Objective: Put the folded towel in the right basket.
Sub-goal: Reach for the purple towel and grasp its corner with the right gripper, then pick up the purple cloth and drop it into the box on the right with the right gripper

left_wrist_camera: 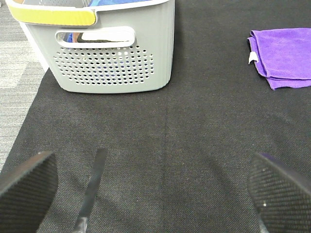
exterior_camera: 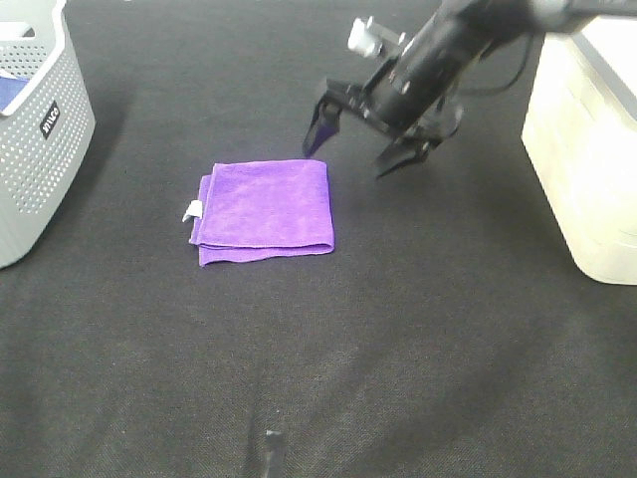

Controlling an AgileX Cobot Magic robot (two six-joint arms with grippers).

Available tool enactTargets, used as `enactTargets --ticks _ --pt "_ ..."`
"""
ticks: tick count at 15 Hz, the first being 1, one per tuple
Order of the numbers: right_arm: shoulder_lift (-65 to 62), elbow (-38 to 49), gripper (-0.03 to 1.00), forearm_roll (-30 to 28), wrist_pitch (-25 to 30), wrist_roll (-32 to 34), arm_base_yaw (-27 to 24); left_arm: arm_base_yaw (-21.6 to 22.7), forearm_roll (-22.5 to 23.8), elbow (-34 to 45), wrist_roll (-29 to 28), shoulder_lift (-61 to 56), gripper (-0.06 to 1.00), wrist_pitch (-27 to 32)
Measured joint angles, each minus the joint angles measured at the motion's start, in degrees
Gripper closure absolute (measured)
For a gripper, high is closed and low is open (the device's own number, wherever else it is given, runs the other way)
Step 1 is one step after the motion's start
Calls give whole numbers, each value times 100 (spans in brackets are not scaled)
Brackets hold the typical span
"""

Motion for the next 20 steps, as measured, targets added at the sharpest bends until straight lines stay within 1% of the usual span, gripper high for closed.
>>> enactTargets --ticks 3,4,5,7,8,10,11,12,13,14,15,16,17,18,20 --pt "819 -561 0 218 40 -52 -6 0 0 0 0 0 -4 0" --pt "819 -561 0 218 40 -52 -6 0 0 0 0 0 -4 0" --pt "957 -756 0 264 34 -69 -6 0 0 0 0 0 -4 0" --pt "1100 -922 0 447 52 -69 -11 0 0 0 0 0 -4 0" --pt "1169 -974 2 630 46 -69 -11 0 0 0 0 0 -4 0" --pt "1249 -991 6 796 -52 -74 69 0 0 0 0 0 -4 0" --pt "1301 -1003 10 808 -132 -97 195 0 0 0 0 0 -4 0" --pt "1352 -1020 19 842 -241 -109 361 0 0 0 0 0 -4 0" --pt "1398 -1026 31 848 -338 -115 550 0 0 0 0 0 -4 0" --pt "1450 -1026 47 848 -384 -115 676 0 0 0 0 0 -4 0" --pt "1484 -1020 74 808 -424 -115 739 0 0 0 0 0 -4 0" --pt "1484 -1031 88 796 -390 -115 716 0 0 0 0 0 -4 0" --pt "1461 -1140 88 699 -241 -115 665 0 0 0 0 0 -4 0" --pt "1398 -1272 88 527 74 -115 619 0 0 0 0 0 -4 0" --pt "1008 -1885 88 269 968 -115 315 0 0 0 0 0 -4 0"
